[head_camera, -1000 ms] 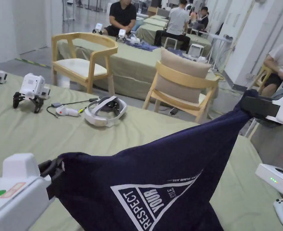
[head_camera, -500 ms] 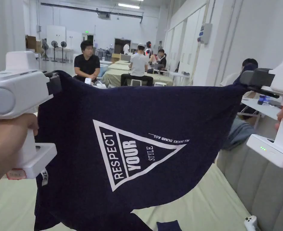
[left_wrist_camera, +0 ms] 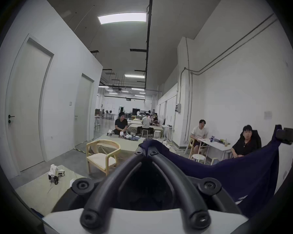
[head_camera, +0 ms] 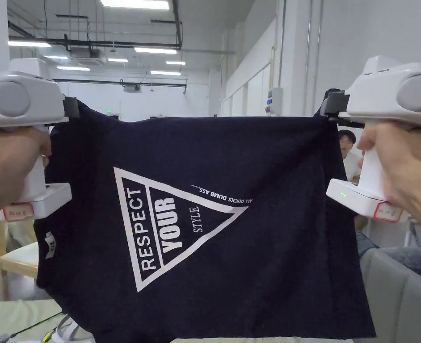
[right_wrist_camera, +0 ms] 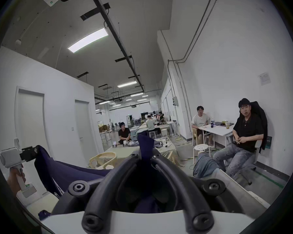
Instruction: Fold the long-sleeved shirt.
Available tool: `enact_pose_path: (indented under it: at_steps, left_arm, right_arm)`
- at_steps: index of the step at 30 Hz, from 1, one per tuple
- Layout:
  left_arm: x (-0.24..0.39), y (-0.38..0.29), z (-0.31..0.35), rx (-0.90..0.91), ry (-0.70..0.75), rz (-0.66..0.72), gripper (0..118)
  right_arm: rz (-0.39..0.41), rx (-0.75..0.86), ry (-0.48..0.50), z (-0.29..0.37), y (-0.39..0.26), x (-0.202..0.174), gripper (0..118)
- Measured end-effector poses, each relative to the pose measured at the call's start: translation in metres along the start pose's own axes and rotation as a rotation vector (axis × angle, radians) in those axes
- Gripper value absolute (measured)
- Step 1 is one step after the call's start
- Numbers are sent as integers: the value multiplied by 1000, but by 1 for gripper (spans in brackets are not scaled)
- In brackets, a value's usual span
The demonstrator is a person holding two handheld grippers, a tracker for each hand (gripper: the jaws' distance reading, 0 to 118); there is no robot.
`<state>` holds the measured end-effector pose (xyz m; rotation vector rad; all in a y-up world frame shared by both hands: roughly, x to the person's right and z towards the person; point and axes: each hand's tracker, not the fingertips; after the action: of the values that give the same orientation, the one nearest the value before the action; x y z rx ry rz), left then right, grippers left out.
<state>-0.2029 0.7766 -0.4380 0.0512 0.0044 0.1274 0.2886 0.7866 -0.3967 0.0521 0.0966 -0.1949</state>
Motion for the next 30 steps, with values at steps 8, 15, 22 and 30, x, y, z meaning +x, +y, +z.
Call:
enact_pose_path:
  at_steps: [8, 15, 22, 30]
  left_arm:
    - [19, 44, -83, 51, 38, -45, 3]
    - [19, 42, -140, 62, 62, -99, 3]
    - [9, -22, -168, -6, 52, -102, 3]
    - [-9, -162, -164, -229, 20, -143, 3]
  right_arm:
    - [-26, 51, -20, -78, 23, 4, 6]
    - [-59, 73, -15, -139, 1, 15, 6]
    - [-80, -12, -19, -177, -70, 33, 6]
    - [-105, -248, -52, -183, -201, 69, 6]
